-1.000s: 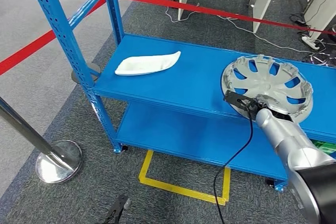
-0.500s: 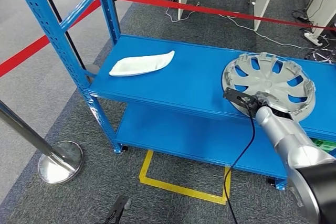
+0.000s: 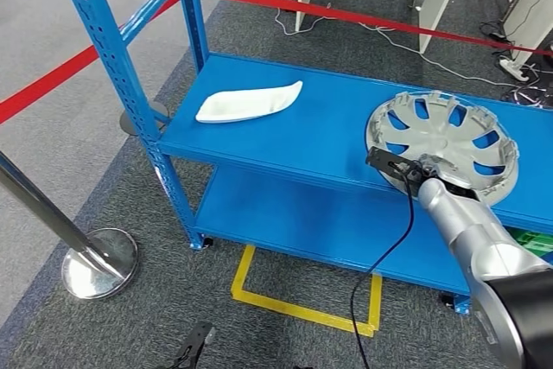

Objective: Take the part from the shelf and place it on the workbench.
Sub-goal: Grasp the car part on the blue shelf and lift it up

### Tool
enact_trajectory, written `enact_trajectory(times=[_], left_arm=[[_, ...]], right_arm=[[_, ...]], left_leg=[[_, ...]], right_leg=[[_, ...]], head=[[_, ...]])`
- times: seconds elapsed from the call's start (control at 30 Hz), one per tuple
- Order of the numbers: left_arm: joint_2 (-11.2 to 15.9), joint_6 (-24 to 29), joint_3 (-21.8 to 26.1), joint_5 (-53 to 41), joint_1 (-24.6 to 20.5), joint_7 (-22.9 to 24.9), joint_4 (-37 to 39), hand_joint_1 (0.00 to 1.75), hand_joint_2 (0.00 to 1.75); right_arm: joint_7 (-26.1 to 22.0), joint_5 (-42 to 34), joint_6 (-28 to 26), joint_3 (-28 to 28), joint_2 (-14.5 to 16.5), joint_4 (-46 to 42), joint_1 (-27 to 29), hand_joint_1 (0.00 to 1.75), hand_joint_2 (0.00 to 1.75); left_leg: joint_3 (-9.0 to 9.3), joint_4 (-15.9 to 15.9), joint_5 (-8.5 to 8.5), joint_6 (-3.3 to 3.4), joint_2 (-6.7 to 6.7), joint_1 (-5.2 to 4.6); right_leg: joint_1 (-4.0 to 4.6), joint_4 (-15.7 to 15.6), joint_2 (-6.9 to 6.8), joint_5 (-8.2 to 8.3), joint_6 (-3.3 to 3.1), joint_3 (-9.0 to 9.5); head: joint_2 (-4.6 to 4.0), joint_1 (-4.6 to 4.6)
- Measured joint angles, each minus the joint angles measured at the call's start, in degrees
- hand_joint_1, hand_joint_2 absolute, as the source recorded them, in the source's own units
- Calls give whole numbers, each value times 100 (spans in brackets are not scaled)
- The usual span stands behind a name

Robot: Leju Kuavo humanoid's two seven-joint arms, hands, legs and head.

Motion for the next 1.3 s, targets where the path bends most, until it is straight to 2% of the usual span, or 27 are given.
enact_trajectory(times=[0.07,0.13,0.2,0.23,0.27,0.33,0.37,0.4,0.43,0.47,0.53,0.57,0.63,0.7,0.73,0.8,0.87,0.9,0.93,0.97,1.0,1.07,1.1,1.13,1.23,1.27,1.3], left_arm=[[-2,-14,-1,11,-6,-14,0,0,175],[-2,-20,-1,27,-11,-23,0,0,175],[0,-25,-1,38,-15,-29,0,0,175],[2,-26,-1,42,-16,-31,0,0,175],[6,-27,0,46,-17,-32,0,0,175],[13,-28,1,58,-11,-40,0,0,175],[19,-27,2,70,-8,-52,0,0,175],[26,-23,2,87,-5,-66,0,0,175],[34,-18,2,107,0,-81,0,0,175],[40,-8,2,135,8,-96,0,0,175],[46,13,5,188,33,-125,0,0,175],[45,21,7,213,42,-144,0,0,175],[42,29,11,241,57,-174,0,0,175],[39,40,16,256,77,-189,0,0,175],[38,44,20,266,84,-192,0,0,175],[36,52,27,279,89,-201,0,0,175],[37,60,40,289,102,-216,0,0,175],[39,62,49,295,112,-226,0,0,175],[42,63,57,304,121,-240,0,0,175],[43,66,63,316,128,-254,0,0,175],[43,70,69,330,132,-269,0,0,175],[46,79,81,357,133,-293,0,0,175],[48,82,86,365,134,-301,0,0,175],[48,84,90,371,137,-305,0,0,175],[44,86,95,380,144,-316,0,0,175],[45,86,96,385,142,-324,0,0,175],[46,86,96,391,142,-331,0,0,175]], right_arm=[[-18,17,1,-10,3,-3,-25,175,175],[-43,29,1,-27,7,-7,-41,175,175],[-55,33,1,-45,14,-11,-58,175,175],[-56,34,-2,-49,19,-13,-66,175,175],[-58,34,-12,-52,26,-15,-67,175,175],[-82,25,-79,-60,49,-15,-49,175,175],[-115,10,-158,-72,66,-15,-29,175,175],[-165,-12,-285,-96,89,-17,-6,175,175],[-227,-36,-442,-129,109,-20,20,175,175],[-300,-61,-668,-180,142,-28,53,175,175],[-446,-127,-1191,-316,229,-79,126,175,175],[-527,-174,-1442,-400,289,-122,160,175,175],[-684,-262,-1715,-555,394,-209,216,175,175],[-792,-305,-1796,-675,478,-279,275,175,175],[-825,-312,-1807,-721,512,-311,300,175,175],[-887,-322,-1820,-788,562,-360,328,175,175],[-1003,-360,-1890,-848,595,-393,368,175,175],[-1087,-395,-1958,-882,614,-418,405,175,175],[-1185,-441,-2046,-921,639,-460,446,175,175],[-1298,-494,-2154,-962,669,-519,483,175,175],[-1424,-553,-2273,-1004,701,-598,518,175,175],[-1696,-679,-2544,-1095,783,-810,581,175,175],[-1799,-729,-2645,-1140,828,-928,620,175,175],[-1870,-765,-2716,-1179,872,-1042,660,175,175],[-1937,-813,-2766,-1243,948,-1303,744,175,175],[-1963,-851,-2775,-1260,967,-1391,760,175,175],[-2002,-921,-2782,-1280,993,-1492,787,175,175]], left_leg=[[22,-5,-21,-59,-8,-13],[39,-39,-16,-140,-14,-11],[57,-59,-17,-210,-11,13],[25,15,-80,-231,-6,12],[-66,203,-205,-244,-2,5],[-391,850,-550,-254,3,-10],[-549,1164,-668,-260,3,-12],[-638,1338,-687,-265,3,-12],[-633,1330,-607,-269,4,-11],[-531,1128,-443,-274,7,-8],[-196,446,-107,-285,23,0],[-80,180,-18,-265,21,0],[-29,-36,6,-193,10,-16],[-60,-50,33,-98,1,-22],[-62,-61,52,-58,-3,-18],[-61,-76,70,-6,-15,-8],[-60,-76,63,13,-30,-13],[-55,-74,56,17,-36,-14],[-48,-73,46,12,-41,-12],[-34,-71,33,0,-45,-8],[-16,-68,13,-24,-46,-4],[2,-58,-30,-93,-44,-18],[2,-58,-38,-129,-44,-29],[1,-70,-37,-158,-43,-37],[-6,-60,-75,-234,-31,-30],[-74,82,-161,-253,-20,-34],[-211,352,-297,-265,-8,-40]], right_leg=[[20,-585,1,157,-35,325],[60,-691,7,147,-84,397],[65,-736,6,174,-160,423],[57,-765,0,191,-198,439],[44,-793,-9,208,-232,451],[43,-803,-27,220,-270,439],[46,-803,-32,223,-277,429],[47,-802,-35,226,-277,423],[44,-801,-35,230,-273,419],[36,-800,-33,236,-262,417],[29,-766,-11,244,-211,381],[31,-746,7,253,-174,344],[35,-732,35,278,-94,278],[13,-754,32,292,-28,251],[5,-686,25,238,-6,209],[-1,-202,17,-34,17,-20],[0,563,18,-348,29,-382],[-2,801,17,-396,34,-508],[-5,837,16,-342,36,-543],[-11,641,15,-190,36,-466],[-19,284,12,15,38,-302],[-23,-380,24,243,27,51],[-20,-558,32,267,5,146],[-8,-609,41,228,-31,177],[-3,-621,39,201,-168,171],[-7,-626,36,195,-210,183],[-7,-631,34,188,-247,194]], head=[[-1,-3],[-1,-7],[0,-7],[0,-10],[0,-15],[0,-19],[0,-18],[0,-17],[0,-16],[0,-16],[0,-22],[0,-24],[0,-31],[0,-30],[0,-25],[0,-4],[0,10],[0,13],[0,15],[0,14],[0,15],[0,13],[0,10],[0,7],[0,-2],[-1,-7],[-1,-13]])
